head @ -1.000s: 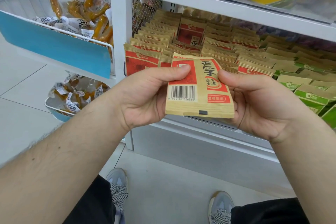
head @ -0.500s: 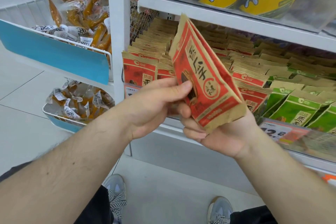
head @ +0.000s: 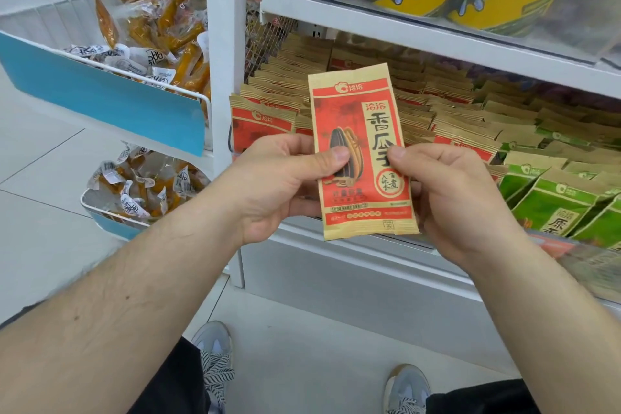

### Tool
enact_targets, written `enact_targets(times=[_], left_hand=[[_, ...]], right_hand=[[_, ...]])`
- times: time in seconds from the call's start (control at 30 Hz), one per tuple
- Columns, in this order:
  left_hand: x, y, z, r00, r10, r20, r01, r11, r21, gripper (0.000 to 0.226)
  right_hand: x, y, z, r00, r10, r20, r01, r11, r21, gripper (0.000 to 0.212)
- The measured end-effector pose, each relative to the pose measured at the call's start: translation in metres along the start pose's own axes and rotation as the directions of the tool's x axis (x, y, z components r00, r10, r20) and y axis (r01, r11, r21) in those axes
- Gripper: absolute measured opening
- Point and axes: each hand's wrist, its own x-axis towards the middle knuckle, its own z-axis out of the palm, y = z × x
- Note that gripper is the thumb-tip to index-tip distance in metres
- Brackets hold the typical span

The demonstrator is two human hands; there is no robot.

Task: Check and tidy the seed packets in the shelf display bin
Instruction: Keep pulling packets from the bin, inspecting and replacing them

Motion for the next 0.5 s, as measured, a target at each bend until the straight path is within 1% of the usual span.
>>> enact_targets(times=[0.07, 0.23, 0.33, 0.43, 0.5], left_hand=[[-0.001, 0.0, -0.001, 1.0, 0.026, -0.001, -0.026, 1.0, 0.015, 0.06], [-0.002, -0.001, -0.006, 0.993, 0.115, -0.03, -0.112, 0.99, 0.084, 0.054], [-0.002, -0.002, -0.007, 0.985, 0.168, -0.034, -0.161, 0.975, 0.153, 0.043], [-0.002, -0.004, -0.007, 0.982, 0.189, -0.007, -0.183, 0.959, 0.216, 0.038], [-0.002, -0.004, -0.007, 0.981, 0.188, 0.037, -0.191, 0.935, 0.3, 0.037]], right_hand=[[0.0, 0.002, -0.002, 0.999, -0.039, 0.011, 0.039, 0.999, -0.001, 0.026], [0.001, 0.004, -0.006, 0.985, -0.152, 0.087, 0.157, 0.986, -0.061, 0.016], [0.002, 0.005, -0.011, 0.974, -0.195, 0.116, 0.208, 0.971, -0.115, 0.018], [0.002, 0.003, -0.012, 0.97, -0.21, 0.124, 0.22, 0.973, -0.068, 0.019], [0.001, 0.0, -0.012, 0.969, -0.211, 0.124, 0.212, 0.977, 0.007, 0.018]])
